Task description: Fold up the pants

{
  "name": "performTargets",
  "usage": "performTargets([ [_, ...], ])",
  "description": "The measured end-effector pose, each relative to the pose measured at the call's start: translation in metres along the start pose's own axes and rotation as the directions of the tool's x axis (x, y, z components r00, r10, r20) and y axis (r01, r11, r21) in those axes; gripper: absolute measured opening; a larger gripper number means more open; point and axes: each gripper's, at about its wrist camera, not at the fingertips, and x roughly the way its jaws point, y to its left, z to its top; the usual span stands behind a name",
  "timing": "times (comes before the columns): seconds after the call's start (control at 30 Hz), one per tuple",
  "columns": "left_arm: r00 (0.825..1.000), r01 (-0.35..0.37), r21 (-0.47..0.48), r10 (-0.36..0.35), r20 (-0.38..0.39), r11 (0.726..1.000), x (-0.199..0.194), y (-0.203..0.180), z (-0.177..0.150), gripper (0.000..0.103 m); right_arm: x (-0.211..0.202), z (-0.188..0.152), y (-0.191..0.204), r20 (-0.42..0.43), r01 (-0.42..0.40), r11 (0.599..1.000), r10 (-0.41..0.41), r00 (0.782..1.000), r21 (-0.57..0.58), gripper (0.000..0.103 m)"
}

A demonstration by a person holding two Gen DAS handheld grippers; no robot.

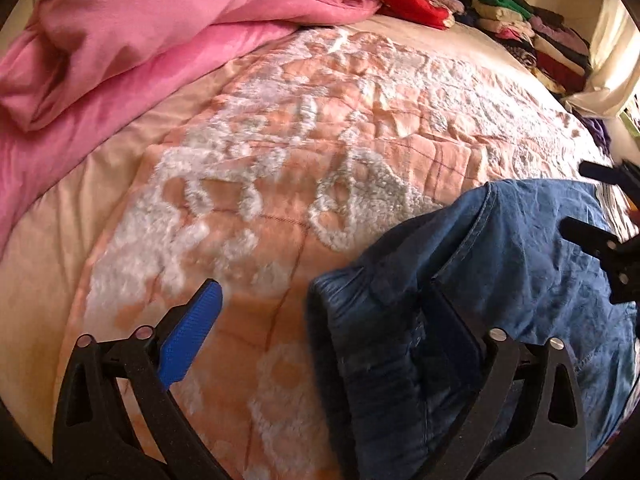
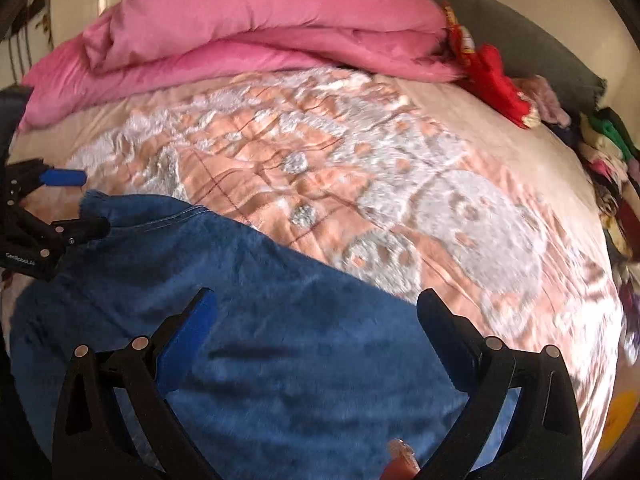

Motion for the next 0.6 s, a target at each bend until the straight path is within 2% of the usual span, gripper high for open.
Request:
performTargets([
  [0.03,1.0,0.008,0.01,-0.008,0.0,1.0,0.002,-0.001,0.001,0.078,0.006,0.003,0.001,-0.012,-0.004,1.0,0.004,1.0,-0.015,0.099],
  [0.07,1.0,0.028,0.021,-0.028,0.0,0.999,0.006,-0.003,0.002,0.063,0.012,0.006,0.001,-0.023,-0.01,1.0,0.01,1.0,-0.029,0.099],
  [0.1,0.999,0.04,0.028,-0.04,0.0,0.999,0.008,-0.004,0.002,0.043,0.015,0.007,0.002,-0.028,-0.015,0.999,0.014,0.999,-0.039,0.099],
  [0.13,0.998,0.057,0.039,-0.057,0.001,0.998,0.01,-0.007,0.002,0.038,0.02,0.01,0.003,-0.039,-0.022,0.998,0.02,0.999,-0.055,0.099],
  [0.27,0.997,0.043,0.085,-0.047,0.053,0.995,-0.002,-0.014,-0.002,0.027,0.035,0.016,0.008,-0.075,-0.022,0.992,0.012,0.997,-0.128,0.099],
  [0.4,0.988,0.076,0.101,-0.088,0.124,0.992,-0.03,-0.015,-0.005,0.026,0.042,0.018,0.016,-0.089,-0.021,0.979,0.003,0.996,-0.202,0.098],
  [0.47,0.982,0.099,0.113,-0.116,0.152,0.989,-0.045,-0.017,-0.008,0.026,0.04,0.018,0.019,-0.079,-0.025,0.975,0.007,0.997,-0.221,0.093],
  [0.53,0.976,0.118,0.125,-0.138,0.167,0.985,-0.056,-0.021,-0.011,0.026,0.037,0.017,0.022,-0.082,-0.077,0.973,0.06,0.995,-0.218,0.067],
  [0.57,0.975,0.121,0.128,-0.142,0.17,0.984,-0.058,-0.022,-0.013,0.026,0.035,0.015,0.024,-0.084,-0.102,0.971,0.086,0.993,-0.216,0.061],
  [0.6,0.974,0.121,0.135,-0.144,0.172,0.983,-0.06,-0.024,-0.014,0.026,0.034,0.013,0.026,-0.084,-0.118,0.97,0.102,0.991,-0.213,0.049],
])
